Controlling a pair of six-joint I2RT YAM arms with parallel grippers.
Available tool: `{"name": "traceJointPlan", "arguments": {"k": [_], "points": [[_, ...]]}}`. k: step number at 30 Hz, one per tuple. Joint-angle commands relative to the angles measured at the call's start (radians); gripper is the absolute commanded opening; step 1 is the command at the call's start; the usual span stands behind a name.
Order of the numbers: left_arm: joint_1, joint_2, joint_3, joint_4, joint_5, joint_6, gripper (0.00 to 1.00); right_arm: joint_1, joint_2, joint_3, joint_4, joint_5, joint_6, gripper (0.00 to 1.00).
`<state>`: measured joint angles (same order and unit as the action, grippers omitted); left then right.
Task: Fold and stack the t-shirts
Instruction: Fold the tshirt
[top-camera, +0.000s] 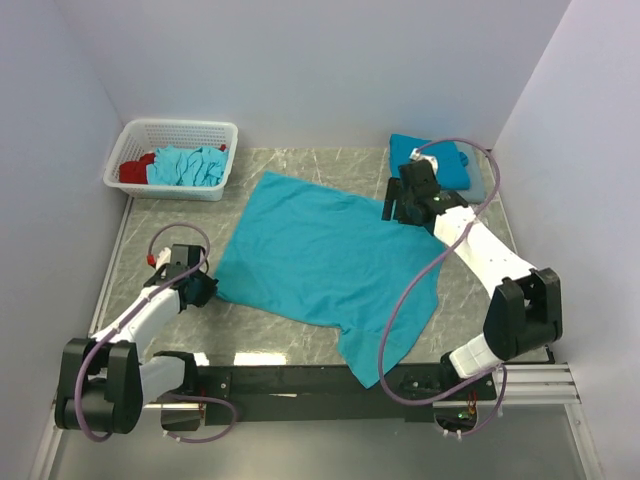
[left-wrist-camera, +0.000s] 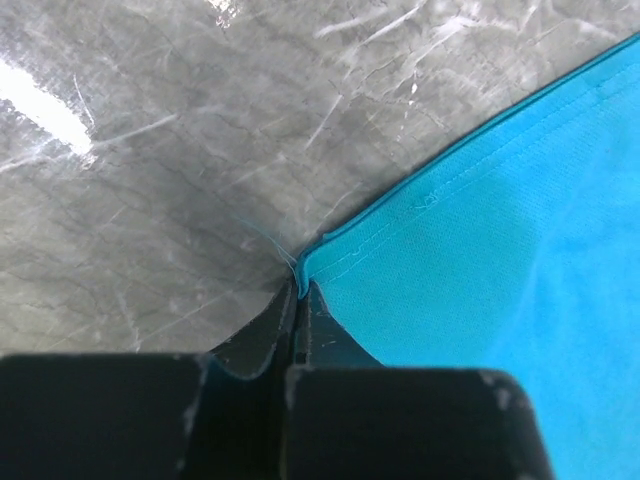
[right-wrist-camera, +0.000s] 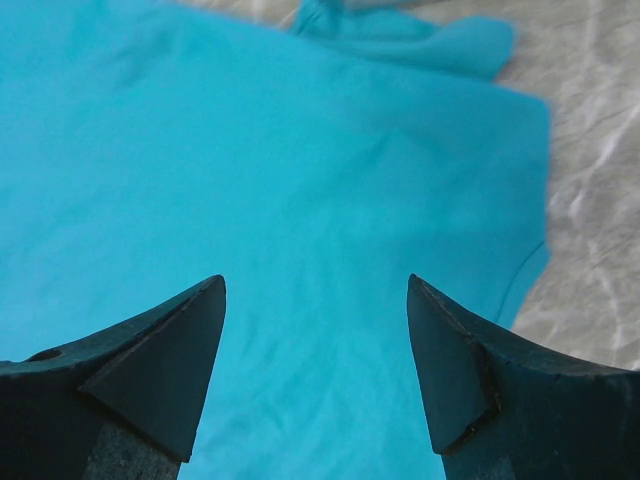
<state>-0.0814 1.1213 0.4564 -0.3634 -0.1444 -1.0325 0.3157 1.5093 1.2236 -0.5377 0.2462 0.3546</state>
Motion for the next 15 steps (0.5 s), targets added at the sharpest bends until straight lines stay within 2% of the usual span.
{"name": "traceJointPlan", "arguments": {"k": [1,4,7,8,13,15], "points": [[0.003,-0.063,-0.016,0.0,0.002,0.02,0.01,0.095,-0.093,-0.032,-0.018,0.025,0.0,0.79],[0.003,-0.095,-0.015,-0.002,0.005,0.023,0.01,0.183,-0.141,-0.084,-0.041,-0.005,-0.022,0.79],[0.003,-0.121,-0.015,-0.014,-0.006,0.026,0.01,0.321,-0.19,-0.182,-0.074,-0.115,-0.042,0.79],[0.003,-0.129,-0.019,-0.011,-0.006,0.029,0.01,0.406,-0.204,-0.238,-0.083,-0.14,-0.043,0.78],[0.003,-0.178,-0.044,0.0,0.008,0.034,0.01,0.673,-0.283,-0.358,-0.183,-0.243,0.013,0.77],[0.003,-0.186,-0.053,-0.003,0.017,0.037,0.01,0.79,-0.302,-0.403,-0.2,-0.272,0.047,0.73]]}}
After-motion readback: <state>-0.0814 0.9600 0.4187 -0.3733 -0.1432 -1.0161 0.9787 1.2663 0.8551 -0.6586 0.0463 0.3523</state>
